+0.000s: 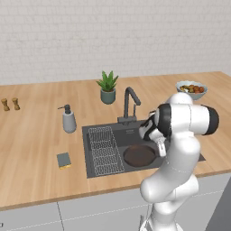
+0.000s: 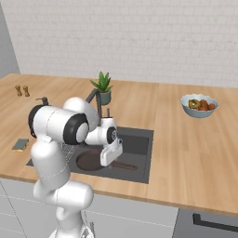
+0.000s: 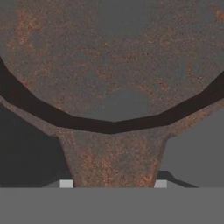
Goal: Pick the pan and sponge and place them into the sink. Then turn on the water.
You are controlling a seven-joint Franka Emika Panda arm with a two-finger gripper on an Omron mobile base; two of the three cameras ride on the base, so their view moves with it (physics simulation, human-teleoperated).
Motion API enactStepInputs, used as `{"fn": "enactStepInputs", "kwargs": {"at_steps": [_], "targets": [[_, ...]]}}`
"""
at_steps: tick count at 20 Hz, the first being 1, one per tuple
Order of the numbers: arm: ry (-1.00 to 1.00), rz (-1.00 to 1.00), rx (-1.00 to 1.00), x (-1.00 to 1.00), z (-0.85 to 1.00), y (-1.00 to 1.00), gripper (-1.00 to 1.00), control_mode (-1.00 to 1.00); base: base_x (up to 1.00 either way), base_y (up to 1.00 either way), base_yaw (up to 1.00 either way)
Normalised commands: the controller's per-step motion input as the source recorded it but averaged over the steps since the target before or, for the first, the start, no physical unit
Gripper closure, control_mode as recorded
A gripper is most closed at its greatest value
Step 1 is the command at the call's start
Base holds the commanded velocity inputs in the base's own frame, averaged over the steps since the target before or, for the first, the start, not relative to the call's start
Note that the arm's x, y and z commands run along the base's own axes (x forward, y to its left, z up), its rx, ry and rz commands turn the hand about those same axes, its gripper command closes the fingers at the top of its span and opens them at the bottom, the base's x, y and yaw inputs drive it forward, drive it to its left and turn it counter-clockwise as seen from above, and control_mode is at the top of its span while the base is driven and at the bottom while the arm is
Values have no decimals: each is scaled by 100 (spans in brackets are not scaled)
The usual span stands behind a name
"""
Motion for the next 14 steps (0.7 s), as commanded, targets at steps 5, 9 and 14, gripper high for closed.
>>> {"fn": "enactStepInputs", "kwargs": {"at_steps": [5, 9, 14], "targets": [[-5, 3, 1, 19, -17, 0, 100, -100, 0, 0, 0], [-8, 5, 1, 26, -19, 0, 100, -100, 0, 0, 0], [-13, 8, 2, 29, -25, 0, 100, -100, 0, 0, 0]]}}
